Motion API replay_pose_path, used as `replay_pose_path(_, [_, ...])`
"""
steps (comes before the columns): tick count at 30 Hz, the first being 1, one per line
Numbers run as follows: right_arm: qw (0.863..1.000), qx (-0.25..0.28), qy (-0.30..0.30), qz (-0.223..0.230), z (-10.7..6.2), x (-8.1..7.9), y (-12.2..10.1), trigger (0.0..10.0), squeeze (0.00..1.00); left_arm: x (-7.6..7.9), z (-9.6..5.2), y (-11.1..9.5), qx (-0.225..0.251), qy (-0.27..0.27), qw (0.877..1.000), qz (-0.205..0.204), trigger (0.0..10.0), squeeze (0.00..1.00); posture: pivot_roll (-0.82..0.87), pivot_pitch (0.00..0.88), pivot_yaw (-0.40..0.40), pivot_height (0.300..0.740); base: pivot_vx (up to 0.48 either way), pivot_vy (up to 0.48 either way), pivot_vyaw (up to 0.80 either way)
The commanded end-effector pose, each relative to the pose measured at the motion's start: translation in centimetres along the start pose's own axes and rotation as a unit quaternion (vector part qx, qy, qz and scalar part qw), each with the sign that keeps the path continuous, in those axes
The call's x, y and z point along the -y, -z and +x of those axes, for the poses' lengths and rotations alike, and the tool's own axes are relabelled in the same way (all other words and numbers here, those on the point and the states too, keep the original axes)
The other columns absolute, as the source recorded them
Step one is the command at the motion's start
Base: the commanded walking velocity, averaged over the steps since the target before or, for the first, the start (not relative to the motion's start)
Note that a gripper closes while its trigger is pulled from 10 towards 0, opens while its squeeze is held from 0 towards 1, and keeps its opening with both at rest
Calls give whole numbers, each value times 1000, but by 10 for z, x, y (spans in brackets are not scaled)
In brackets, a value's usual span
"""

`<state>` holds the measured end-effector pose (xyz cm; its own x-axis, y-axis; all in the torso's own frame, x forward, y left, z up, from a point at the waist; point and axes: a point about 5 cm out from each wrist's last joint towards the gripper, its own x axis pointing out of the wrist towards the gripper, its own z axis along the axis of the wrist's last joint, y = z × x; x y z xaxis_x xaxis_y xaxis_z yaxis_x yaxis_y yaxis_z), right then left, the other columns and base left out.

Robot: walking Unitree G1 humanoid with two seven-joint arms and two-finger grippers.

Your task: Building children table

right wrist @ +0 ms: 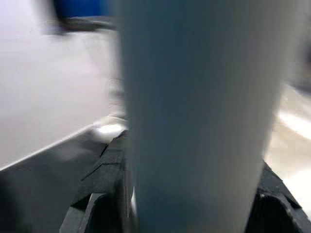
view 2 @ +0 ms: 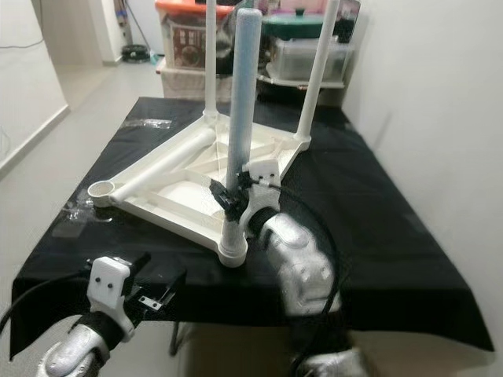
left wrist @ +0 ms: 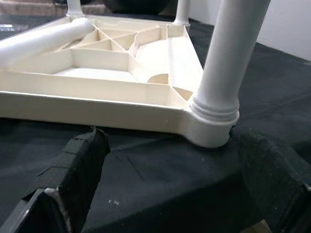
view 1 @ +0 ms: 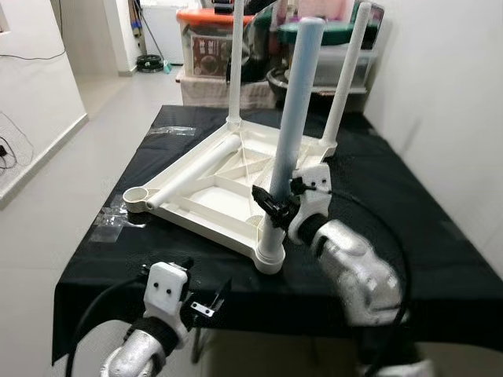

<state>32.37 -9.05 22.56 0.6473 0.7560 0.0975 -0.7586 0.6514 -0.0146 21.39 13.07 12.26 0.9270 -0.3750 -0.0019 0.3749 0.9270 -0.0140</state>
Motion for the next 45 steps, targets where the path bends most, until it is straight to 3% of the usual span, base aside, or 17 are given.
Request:
replay_pose_path(1, [984,21,-174,-24,10,-33,-7,10000,0,2,2,-2,2,4,1000,-2,10000,0,88,0,-86,740,0,0,0])
replay_pose_path(7, [976,-25,-215,-35,23,-43,14,10000,0,1,0,-3,3,-3,1000,2,10000,0,111,0,-106,740,0,0,0])
replay_pose_path(8, [982,-45,-183,-21,31,-41,20,0,0,1,-1,-4,4,-5,1000,3,10000,0,115,0,-112,740,0,0,0])
replay_pose_path(12, [993,-84,-83,-3,38,-29,32,0,0,2,-2,-3,4,-9,1000,1,10000,0,104,0,-108,740,0,0,0])
replay_pose_path(13, [985,-140,98,35,28,0,54,0,0,3,-2,-2,1,-5,1000,-2,10000,0,88,0,-95,740,0,0,0])
replay_pose_path(19, [941,-188,273,62,-1,32,75,0,0,3,-4,-2,-1,-1,1000,-5,10000,0,79,0,-89,740,0,0,0])
replay_pose_path(22, [860,-181,468,93,-44,58,87,1961,0,3,-3,-2,-1,-1,1000,-7,10000,0,61,0,-79,740,0,0,0])
replay_pose_path(23, [860,-181,468,93,-44,58,87,1961,0,3,-3,-2,-1,-1,1000,-7,10000,0,61,0,-79,740,0,0,0])
replay_pose_path(24, [871,-166,452,96,-40,52,86,10000,0,3,-2,-2,-1,-1,1000,-8,10000,0,56,0,-77,740,0,0,0])
replay_pose_path(27, [917,-126,368,94,-21,34,74,10000,0,5,0,-1,-1,6,1000,-10,10000,0,53,0,-75,740,0,0,0])
replay_pose_path(28, [930,-102,340,95,-14,32,65,10000,1000,4,0,-1,-1,8,1000,-8,10000,0,63,0,-80,740,0,0,0])
replay_pose_path(31, [946,-77,302,91,-6,37,50,10000,1000,2,0,-2,-1,5,1000,-6,10000,0,73,0,-82,740,0,0,0])
replay_pose_path(32, [952,-72,283,86,-2,41,44,10000,0,1,-1,-2,-1,2,1000,-5,10000,0,79,0,-87,740,0,0,0])
replay_pose_path(36, [991,7,98,92,14,35,6,10000,0,-1,0,-3,1,-3,1000,-2,10000,0,87,0,-96,740,0,0,0])
replay_pose_path(43, [990,18,-141,12,11,2,-5,9961,0,0,4,-2,4,-5,1000,1,10000,0,97,0,-115,740,0,0,0])
replay_pose_path(44, [989,8,-150,13,11,1,-1,7216,0,0,4,-2,5,-8,1000,1,10000,0,104,0,-121,740,0,0,0])
replay_pose_path(45, [988,-7,-151,18,11,2,6,902,0,-1,3,-2,5,-12,1000,1,10000,0,113,0,-123,740,0,0,0])
